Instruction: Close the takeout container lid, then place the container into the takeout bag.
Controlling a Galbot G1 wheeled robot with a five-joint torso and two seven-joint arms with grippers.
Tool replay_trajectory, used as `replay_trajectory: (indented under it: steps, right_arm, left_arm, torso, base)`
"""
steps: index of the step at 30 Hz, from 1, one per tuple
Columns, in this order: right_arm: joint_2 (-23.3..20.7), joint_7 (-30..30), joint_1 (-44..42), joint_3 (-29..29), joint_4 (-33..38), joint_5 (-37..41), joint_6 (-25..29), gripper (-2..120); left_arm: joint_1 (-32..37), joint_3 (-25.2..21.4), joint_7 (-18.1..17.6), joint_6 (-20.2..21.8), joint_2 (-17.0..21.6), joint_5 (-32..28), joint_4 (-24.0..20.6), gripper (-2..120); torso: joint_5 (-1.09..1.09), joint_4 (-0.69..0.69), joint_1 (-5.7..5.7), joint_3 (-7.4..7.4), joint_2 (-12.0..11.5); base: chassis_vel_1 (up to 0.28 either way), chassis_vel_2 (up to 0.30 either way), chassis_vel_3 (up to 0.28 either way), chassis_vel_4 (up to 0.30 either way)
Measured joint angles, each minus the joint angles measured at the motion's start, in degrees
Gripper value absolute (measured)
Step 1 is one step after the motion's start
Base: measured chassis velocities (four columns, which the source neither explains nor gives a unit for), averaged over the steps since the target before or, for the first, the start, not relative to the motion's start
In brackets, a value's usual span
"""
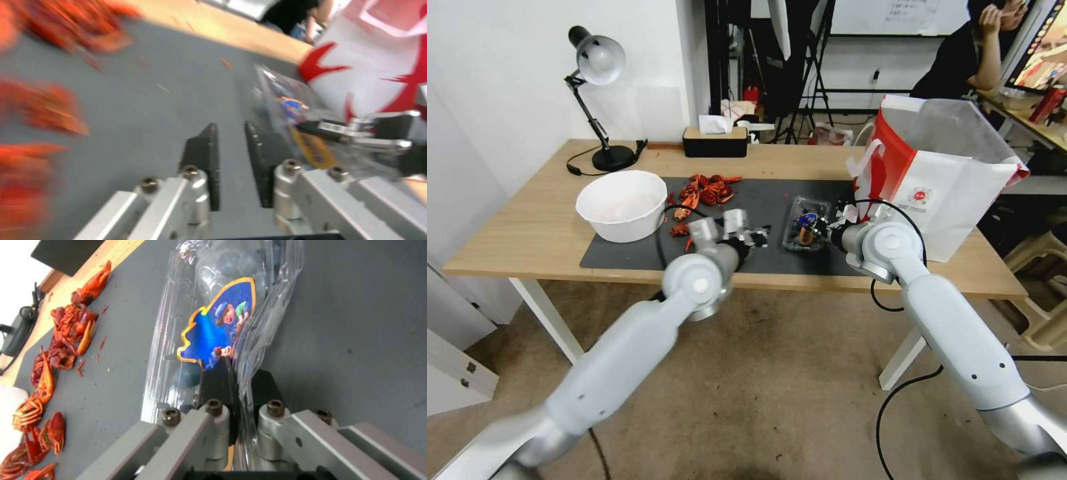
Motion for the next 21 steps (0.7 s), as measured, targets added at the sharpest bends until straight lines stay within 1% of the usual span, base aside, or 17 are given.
replay_trajectory:
  steps: [1,2,3,4,5,7,8,9,10,12,13,14,16,17,20,21]
  right_arm:
    - [0.07,-0.14,0.1,-0.2,0.03,-0.02,-0.03,0]
    - [0.07,-0.14,0.1,-0.2,0.03,-0.02,-0.03,0]
    - [0.11,-0.24,0.16,-0.34,0.14,-0.03,-0.14,0]
    - [0.11,-0.38,0.23,-0.56,0.29,-0.02,-0.32,0]
    - [0.11,-0.38,0.23,-0.56,0.29,-0.02,-0.32,0]
    - [0.04,-0.59,0.33,-0.88,0.39,0.01,-0.5,0]
    - [0.04,-0.71,0.43,-1.03,0.39,0.02,-0.52,0]
    - [0.04,-0.71,0.43,-1.03,0.39,0.02,-0.52,0]
    - [0.09,-0.77,0.51,-1.14,0.35,0.02,-0.52,0]
    - [0.36,-1.11,0.58,-1.19,0.3,-0.01,-0.52,0]
    - [0.47,-1.26,0.6,-1.21,0.29,-0.04,-0.5,0]
    - [0.47,-1.26,0.6,-1.21,0.29,-0.04,-0.5,0]
    - [0.94,-1.67,0.7,-1.4,0.28,-0.24,-0.33,0]
    - [0.94,-1.67,0.7,-1.4,0.28,-0.24,-0.33,0]
    - [1.4,-1.68,1.05,-1.9,0.28,-0.4,-0.14,0]
    - [1.4,-1.68,1.05,-1.9,0.28,-0.4,-0.14,0]
  left_arm:
    - [2.84,-1.84,1.5,-0.29,1.82,4.63,-1.81,23]
    - [2.84,-1.84,1.5,-0.29,1.82,4.63,-1.81,23]
    - [5.52,-3.57,3.07,-0.46,3.19,7.89,-3.13,29]
    - [8.46,-5.6,4.05,-0.77,4.31,11.5,-4.54,33]
    - [8.46,-5.6,4.05,-0.77,4.31,11.5,-4.54,33]
    - [13.5,-8.74,4.98,-2.86,5.5,17.47,-6.15,41]
    - [16.56,-10.0,5.21,-4.5,5.81,21.96,-6.76,47]
    - [16.56,-10.0,5.21,-4.5,5.81,21.96,-6.76,47]
    - [19.28,-11.15,5.2,-6.37,5.87,27.33,-7.23,52]
    - [24.68,-13.44,4.51,-9.03,5.45,35.54,-8.21,62]
    - [26.27,-14.18,4.05,-9.31,5.24,37.07,-8.7,66]
    - [26.27,-14.18,4.05,-9.31,5.24,37.07,-8.7,66]
    - [31.99,-17.58,1.77,-9.67,4.42,40.26,-11.17,77]
    - [31.99,-17.58,1.77,-9.67,4.42,40.26,-11.17,77]
    - [36.81,-19.65,0.12,-10.86,3.88,42.61,-12.68,92]
    - [36.81,-19.65,0.12,-10.86,3.88,42.61,-12.68,92]
  torso:
    - [0.03,0.01,0.0,0.0,0.0]
    - [0.03,0.01,0.0,0.0,0.0]
    - [-0.01,0.02,0.0,0.0,0.0]
    - [0.0,0.03,0.0,0.0,0.0]
    - [0.0,0.03,0.0,0.0,0.0]
    - [0.02,0.04,0.0,0.0,0.0]
    - [0.0,0.03,0.0,0.0,0.0]
    - [0.0,0.03,0.0,0.0,0.0]
    - [-0.01,0.02,0.0,0.0,0.0]
    - [0.0,0.01,0.0,0.0,0.0]
    - [0.0,0.02,0.0,0.01,-0.01]
    - [0.0,0.02,0.0,0.01,-0.01]
    - [0.03,0.02,0.0,0.0,0.0]
    - [0.03,0.02,0.0,0.0,0.0]
    - [0.02,0.03,0.0,0.0,0.0]
    - [0.02,0.03,0.0,0.0,0.0]
  base:
    - [0.0,0.0,0.0,0.0]
    - [0.0,0.0,0.0,0.0]
    - [0.0,0.0,0.0,0.0]
    - [0.0,0.0,0.0,0.0]
    - [0.0,0.0,0.0,0.0]
    - [0.0,0.0,0.0,0.0]
    - [0.0,0.0,0.0,0.0]
    - [0.0,0.0,0.0,0.0]
    - [0.0,0.0,0.0,0.0]
    - [0.0,0.0,0.0,0.0]
    - [0.0,0.0,0.0,0.0]
    - [0.0,0.0,0.0,0.0]
    - [0.0,0.0,0.0,0.0]
    - [0.0,0.0,0.0,0.0]
    - [0.0,0.0,0.0,0.0]
    - [0.0,0.0,0.0,0.0]
